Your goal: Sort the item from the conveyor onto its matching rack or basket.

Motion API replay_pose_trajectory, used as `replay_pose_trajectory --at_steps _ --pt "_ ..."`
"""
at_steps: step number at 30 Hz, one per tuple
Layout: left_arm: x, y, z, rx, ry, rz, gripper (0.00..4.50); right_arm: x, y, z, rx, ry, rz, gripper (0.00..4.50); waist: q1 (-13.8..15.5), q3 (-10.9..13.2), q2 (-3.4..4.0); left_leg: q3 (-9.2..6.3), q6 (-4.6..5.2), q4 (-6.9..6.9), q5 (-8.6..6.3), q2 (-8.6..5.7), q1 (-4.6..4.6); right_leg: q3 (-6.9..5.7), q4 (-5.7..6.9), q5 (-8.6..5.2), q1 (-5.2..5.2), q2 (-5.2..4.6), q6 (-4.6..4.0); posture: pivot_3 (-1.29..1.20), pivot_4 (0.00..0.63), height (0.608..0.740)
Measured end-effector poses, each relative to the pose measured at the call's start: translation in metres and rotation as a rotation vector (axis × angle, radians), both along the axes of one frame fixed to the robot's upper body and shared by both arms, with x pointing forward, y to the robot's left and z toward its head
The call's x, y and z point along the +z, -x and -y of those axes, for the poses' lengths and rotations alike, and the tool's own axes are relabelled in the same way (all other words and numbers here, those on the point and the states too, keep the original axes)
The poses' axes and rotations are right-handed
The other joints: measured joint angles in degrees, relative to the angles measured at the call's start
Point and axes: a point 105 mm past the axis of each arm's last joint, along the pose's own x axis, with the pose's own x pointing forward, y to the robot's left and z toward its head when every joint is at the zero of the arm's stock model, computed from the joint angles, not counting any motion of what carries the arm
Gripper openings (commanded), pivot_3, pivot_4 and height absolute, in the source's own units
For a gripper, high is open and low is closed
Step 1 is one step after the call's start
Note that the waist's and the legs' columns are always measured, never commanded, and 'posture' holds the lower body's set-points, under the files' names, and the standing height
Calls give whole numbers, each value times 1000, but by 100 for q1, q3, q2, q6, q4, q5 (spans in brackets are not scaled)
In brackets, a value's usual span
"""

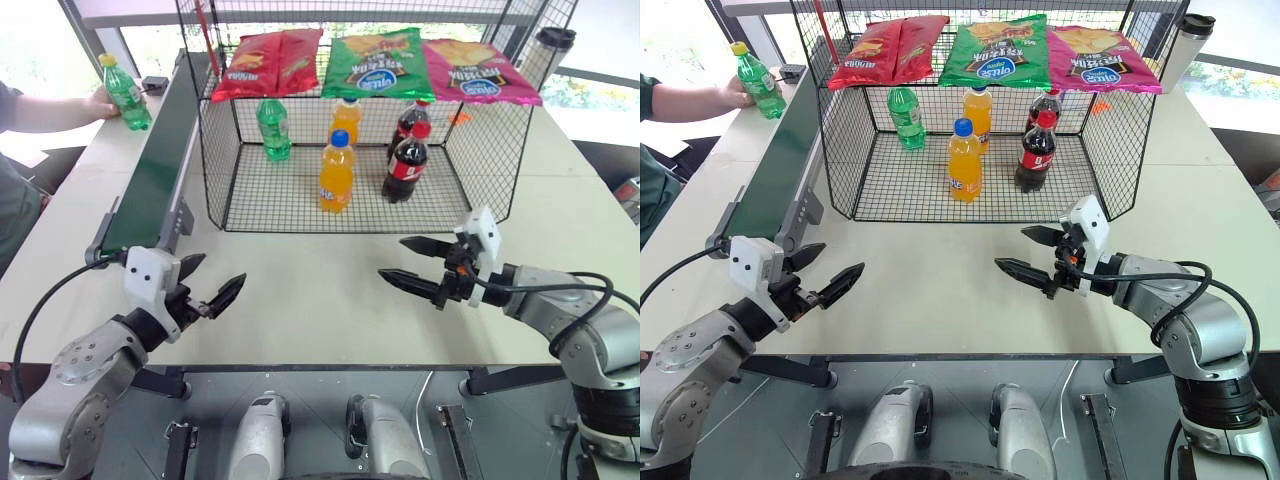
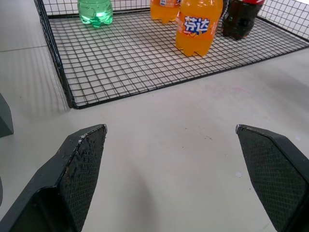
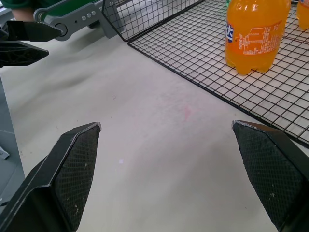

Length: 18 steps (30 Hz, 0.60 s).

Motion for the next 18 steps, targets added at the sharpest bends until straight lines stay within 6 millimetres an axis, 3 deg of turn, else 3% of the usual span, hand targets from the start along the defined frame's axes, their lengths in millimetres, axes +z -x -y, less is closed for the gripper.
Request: replay_pose_trajectory --at_steps 18 --pt "2 1 0 16 9 4 4472 -2 1 -4 16 3 0 4500 0 0 0 0 0 -3 0 0 0 0 -4 0 0 -1 0 0 150 740"
